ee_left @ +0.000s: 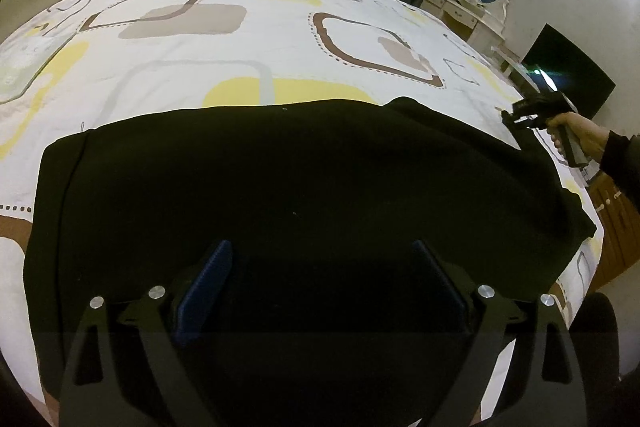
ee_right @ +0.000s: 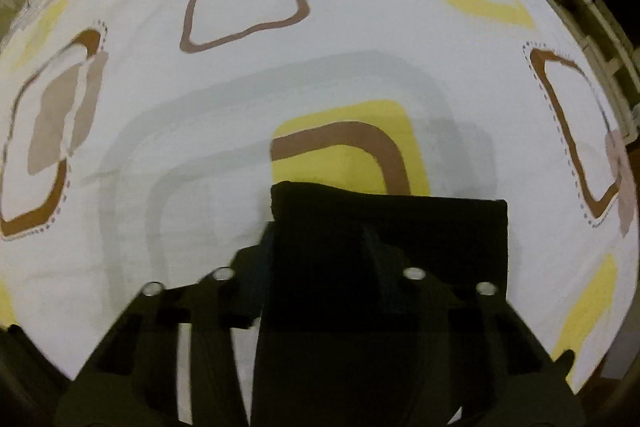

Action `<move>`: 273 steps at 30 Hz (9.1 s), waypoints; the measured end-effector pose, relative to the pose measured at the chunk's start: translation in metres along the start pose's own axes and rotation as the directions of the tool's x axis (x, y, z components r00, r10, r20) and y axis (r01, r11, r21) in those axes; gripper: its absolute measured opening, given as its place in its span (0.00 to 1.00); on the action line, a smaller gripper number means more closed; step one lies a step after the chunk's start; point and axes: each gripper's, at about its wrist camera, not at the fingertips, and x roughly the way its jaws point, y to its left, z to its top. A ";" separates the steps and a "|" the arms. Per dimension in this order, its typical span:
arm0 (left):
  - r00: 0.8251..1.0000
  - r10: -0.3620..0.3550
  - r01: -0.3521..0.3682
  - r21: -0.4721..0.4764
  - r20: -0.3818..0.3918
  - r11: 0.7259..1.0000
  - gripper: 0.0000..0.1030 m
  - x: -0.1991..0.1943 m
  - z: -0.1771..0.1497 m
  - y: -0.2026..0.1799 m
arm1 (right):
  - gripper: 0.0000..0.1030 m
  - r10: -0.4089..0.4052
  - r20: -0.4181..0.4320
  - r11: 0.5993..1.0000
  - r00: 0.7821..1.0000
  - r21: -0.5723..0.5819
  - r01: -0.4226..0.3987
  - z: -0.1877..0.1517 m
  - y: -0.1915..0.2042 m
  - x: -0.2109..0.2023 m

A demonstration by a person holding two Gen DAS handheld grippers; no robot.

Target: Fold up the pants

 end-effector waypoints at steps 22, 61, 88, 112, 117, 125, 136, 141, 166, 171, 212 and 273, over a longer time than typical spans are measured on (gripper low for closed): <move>0.993 0.114 -0.114 -0.005 -0.032 0.993 0.89 0.013 0.005 -0.013 | 0.07 0.393 0.413 0.805 0.822 0.277 -0.524 -0.143 -0.256 -0.129; 0.973 0.224 -0.225 -0.019 -0.062 0.974 0.89 0.022 0.007 -0.024 | 0.10 0.660 0.254 0.646 0.707 0.289 -0.707 -0.206 -0.326 -0.052; 0.994 0.106 -0.104 -0.116 0.014 0.988 0.89 0.010 0.005 -0.010 | 0.30 0.570 0.454 0.412 0.685 0.563 -0.716 -0.264 -0.295 -0.038; 0.992 0.122 -0.121 -0.073 0.009 0.990 0.89 0.007 0.005 -0.005 | 0.06 0.523 0.448 0.448 0.725 0.578 -0.682 -0.283 -0.296 -0.026; 0.988 0.153 -0.153 -0.013 0.002 0.988 0.89 0.007 0.001 -0.002 | 0.16 0.514 0.463 0.433 0.722 0.587 -0.684 -0.289 -0.297 -0.032; 0.972 0.230 -0.230 -0.012 0.052 0.973 0.89 -0.019 -0.001 -0.004 | 0.25 0.456 0.441 0.611 0.773 0.476 -0.633 -0.282 -0.264 -0.082; 0.908 0.418 -0.419 0.025 0.014 0.908 0.89 -0.034 -0.010 0.043 | 0.40 0.774 -0.068 0.609 0.629 -0.193 -0.770 -0.144 0.074 -0.096; 0.943 0.333 -0.332 -0.077 -0.005 0.940 0.90 -0.040 -0.023 0.073 | 0.40 0.770 -0.270 0.512 0.578 -0.279 -0.812 -0.109 0.219 -0.080; 0.955 0.298 -0.297 -0.083 0.000 0.951 0.92 -0.040 -0.031 0.093 | 0.03 0.634 -0.373 0.546 0.677 -0.404 -0.734 -0.076 0.357 -0.039; 0.956 0.293 -0.292 -0.085 -0.001 0.953 0.92 -0.039 -0.030 0.094 | 0.03 0.606 -0.338 0.586 0.720 -0.422 -0.692 -0.075 0.360 -0.022; 0.933 0.354 -0.352 -0.051 0.059 0.935 0.92 -0.051 -0.015 0.008 | 0.54 0.430 0.517 0.496 0.740 0.549 -0.672 -0.293 -0.248 -0.078; 0.947 0.317 -0.304 -0.184 0.047 0.935 0.92 -0.030 -0.041 0.013 | 0.11 0.703 0.404 0.634 0.585 0.017 -0.773 -0.239 -0.006 -0.132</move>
